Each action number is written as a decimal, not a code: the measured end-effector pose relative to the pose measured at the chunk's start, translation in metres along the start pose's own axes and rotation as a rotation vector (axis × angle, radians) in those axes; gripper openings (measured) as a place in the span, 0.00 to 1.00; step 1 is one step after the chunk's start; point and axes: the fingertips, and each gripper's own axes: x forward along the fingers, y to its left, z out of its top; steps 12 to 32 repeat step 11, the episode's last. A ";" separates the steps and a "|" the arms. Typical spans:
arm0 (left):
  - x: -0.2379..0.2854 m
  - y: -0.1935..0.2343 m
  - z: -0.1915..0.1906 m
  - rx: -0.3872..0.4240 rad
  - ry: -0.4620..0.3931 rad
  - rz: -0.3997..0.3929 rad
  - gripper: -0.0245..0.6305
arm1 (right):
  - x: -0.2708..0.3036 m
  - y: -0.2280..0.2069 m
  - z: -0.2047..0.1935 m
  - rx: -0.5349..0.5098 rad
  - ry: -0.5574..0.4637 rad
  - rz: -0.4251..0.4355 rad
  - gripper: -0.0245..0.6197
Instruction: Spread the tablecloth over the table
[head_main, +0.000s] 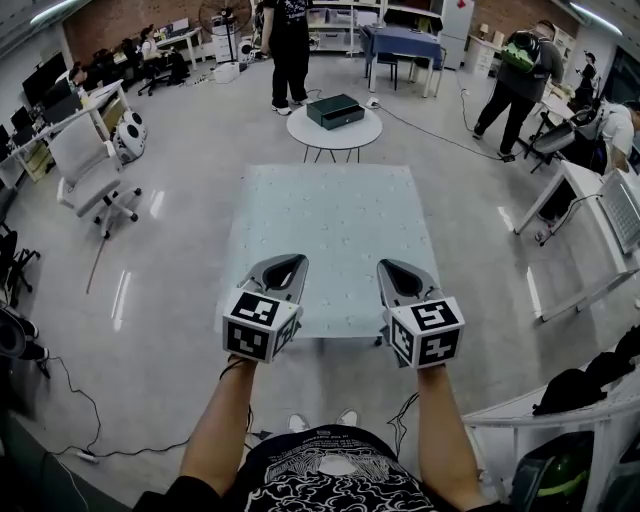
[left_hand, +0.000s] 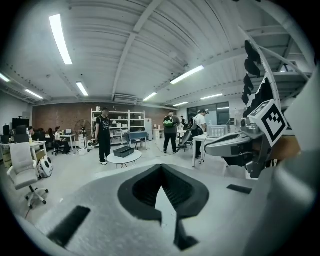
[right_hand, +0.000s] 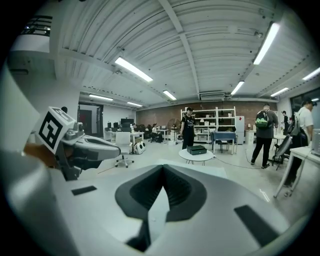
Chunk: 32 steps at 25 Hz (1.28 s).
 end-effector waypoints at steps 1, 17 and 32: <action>-0.001 0.000 0.000 0.001 0.002 -0.001 0.05 | 0.000 0.001 0.001 -0.001 0.000 -0.003 0.04; -0.004 0.002 0.000 0.011 0.005 -0.019 0.05 | 0.000 0.008 0.005 -0.016 -0.003 -0.007 0.04; -0.004 0.002 0.000 0.011 0.005 -0.019 0.05 | 0.000 0.008 0.005 -0.016 -0.003 -0.007 0.04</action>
